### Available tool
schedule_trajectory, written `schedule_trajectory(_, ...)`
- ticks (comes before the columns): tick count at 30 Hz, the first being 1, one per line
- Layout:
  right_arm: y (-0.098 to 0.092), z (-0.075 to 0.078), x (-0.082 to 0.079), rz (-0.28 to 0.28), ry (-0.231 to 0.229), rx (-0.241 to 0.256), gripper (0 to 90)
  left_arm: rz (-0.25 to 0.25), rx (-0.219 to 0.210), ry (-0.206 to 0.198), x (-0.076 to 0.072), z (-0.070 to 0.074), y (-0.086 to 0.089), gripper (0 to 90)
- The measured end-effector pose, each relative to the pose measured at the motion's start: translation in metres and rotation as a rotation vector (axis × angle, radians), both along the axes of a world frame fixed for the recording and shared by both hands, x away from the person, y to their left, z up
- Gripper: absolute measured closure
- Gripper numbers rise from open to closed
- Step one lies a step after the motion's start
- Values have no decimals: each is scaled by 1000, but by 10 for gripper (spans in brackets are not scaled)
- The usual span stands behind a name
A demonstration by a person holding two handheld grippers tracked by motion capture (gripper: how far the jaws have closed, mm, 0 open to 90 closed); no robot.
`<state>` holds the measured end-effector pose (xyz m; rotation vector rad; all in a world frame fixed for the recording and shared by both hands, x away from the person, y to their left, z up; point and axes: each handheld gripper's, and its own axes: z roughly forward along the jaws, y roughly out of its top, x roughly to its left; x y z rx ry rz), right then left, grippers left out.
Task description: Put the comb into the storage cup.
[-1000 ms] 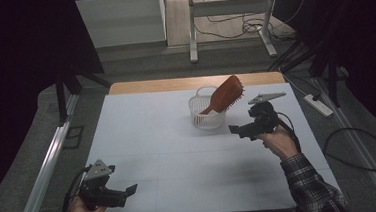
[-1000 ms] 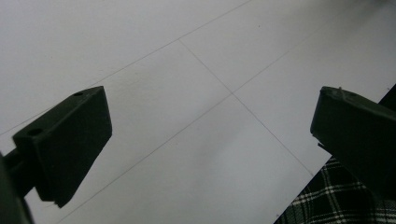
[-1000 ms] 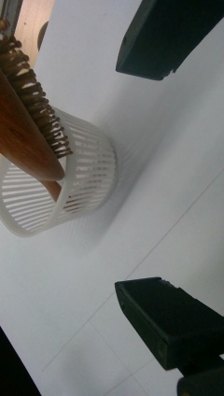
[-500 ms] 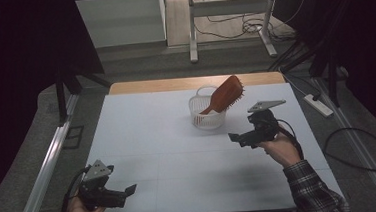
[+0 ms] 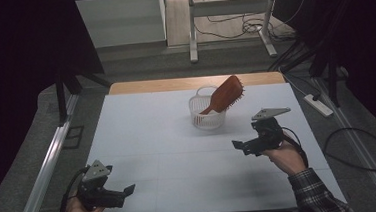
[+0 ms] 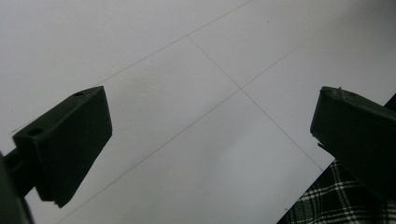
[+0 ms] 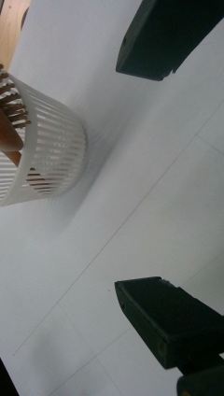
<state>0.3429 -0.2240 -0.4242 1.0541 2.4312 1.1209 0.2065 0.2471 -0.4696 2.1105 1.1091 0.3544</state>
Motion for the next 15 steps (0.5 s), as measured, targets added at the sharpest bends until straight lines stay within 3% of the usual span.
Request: schedule_trajectory(15, -17, -6, -19, -32, 6, -11, 2, -8, 0, 11, 1, -1, 0, 0)
